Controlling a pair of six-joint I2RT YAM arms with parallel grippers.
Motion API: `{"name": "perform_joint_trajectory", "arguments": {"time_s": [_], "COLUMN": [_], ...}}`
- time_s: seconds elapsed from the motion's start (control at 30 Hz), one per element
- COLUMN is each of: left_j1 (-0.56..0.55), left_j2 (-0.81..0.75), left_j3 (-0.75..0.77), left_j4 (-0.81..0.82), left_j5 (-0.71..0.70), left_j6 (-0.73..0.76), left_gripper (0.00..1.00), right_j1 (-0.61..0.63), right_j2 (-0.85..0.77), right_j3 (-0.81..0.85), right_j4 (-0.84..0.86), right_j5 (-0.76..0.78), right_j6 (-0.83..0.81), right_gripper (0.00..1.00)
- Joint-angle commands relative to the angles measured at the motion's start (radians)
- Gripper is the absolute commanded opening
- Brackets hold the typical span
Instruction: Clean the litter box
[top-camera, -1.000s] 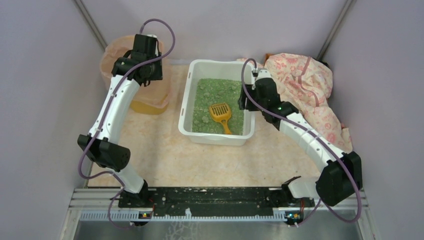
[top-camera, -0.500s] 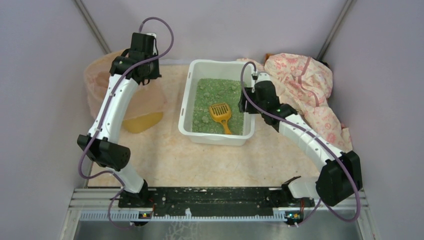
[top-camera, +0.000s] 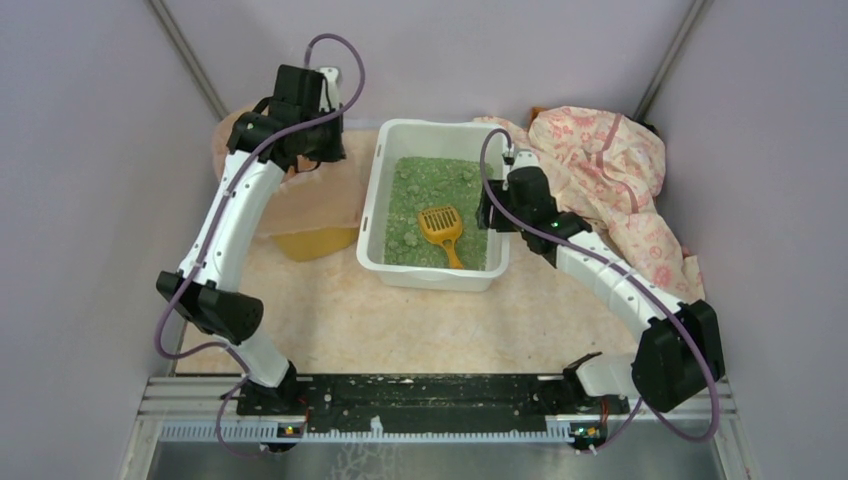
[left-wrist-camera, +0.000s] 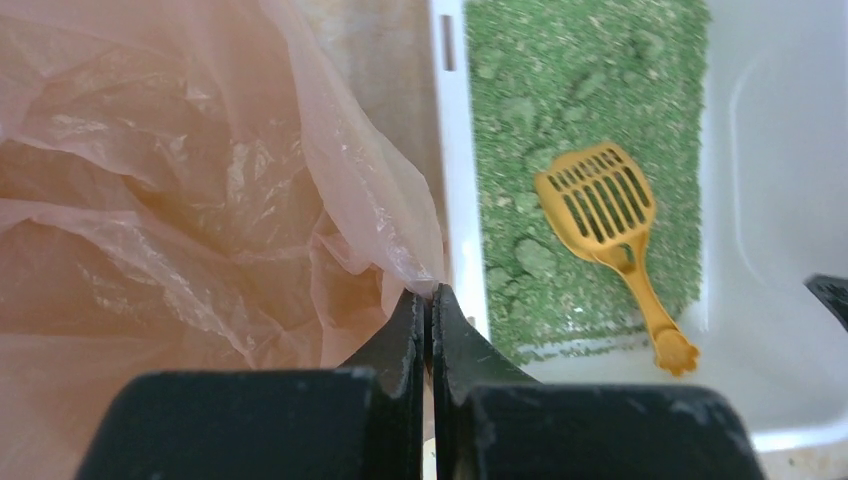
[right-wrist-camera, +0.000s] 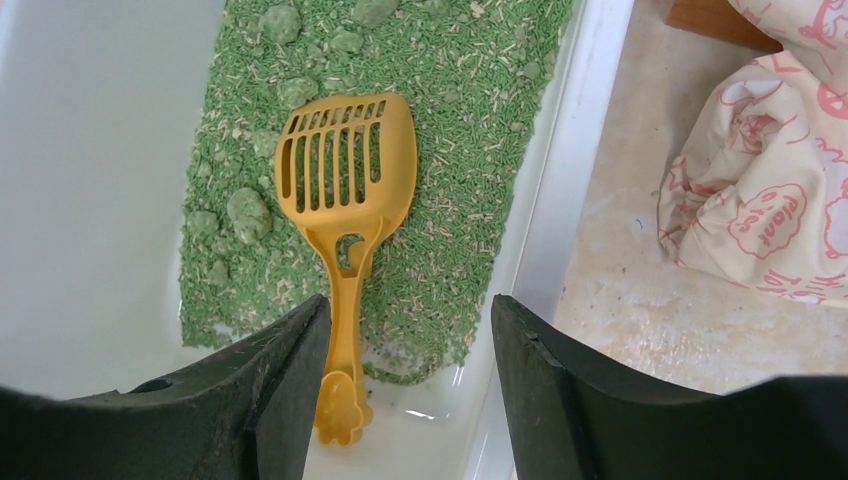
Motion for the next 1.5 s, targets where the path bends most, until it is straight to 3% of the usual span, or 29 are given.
{"name": "perform_joint_trajectory", "arguments": {"time_s": [0.0,0.23,0.27,0.43,0.6,0.87,1.1,1.23,1.47], "left_j1": [-0.068,-0.097,-0.097,-0.097,-0.097,-0.097,-0.097,-0.097,-0.096], "left_j2": [-0.054,-0.123,-0.132,-0.165,-0.193,-0.299,-0.437,-0.492,-0.553], "left_j3": [-0.007,-0.152,-0.167,-0.216,-0.236,-0.297,-0.422,-0.499,-0.583], "left_j4": [0.027,0.066,0.068,0.072,0.082,0.196,0.320,0.378,0.424], "left_j5": [0.092,0.097,0.091,0.053,0.001,0.016,0.092,0.173,0.153], "left_j6": [-0.018,-0.022,-0.024,-0.032,-0.038,-0.031,-0.014,-0.021,-0.035], "left_gripper": [0.00,0.00,0.04,0.65,0.97,0.99,0.99,0.99,0.99], "right_j1": [0.009,0.009,0.009,0.014,0.055,0.112,0.162,0.177,0.188], "right_j2": [-0.027,-0.033,-0.032,-0.015,-0.007,0.075,0.161,0.101,-0.085], "right_j3": [-0.003,-0.006,-0.005,0.022,0.087,0.166,0.117,0.037,-0.138], "right_j4": [0.044,0.046,0.048,0.038,0.016,-0.003,-0.042,-0.061,-0.162], "right_j5": [0.001,0.002,0.001,-0.010,0.037,0.042,0.042,0.044,0.055], "right_j6": [0.005,0.003,0.004,0.000,-0.042,-0.071,-0.059,-0.032,0.004], "right_gripper": [0.61,0.61,0.61,0.66,0.67,0.67,0.65,0.65,0.65]}}
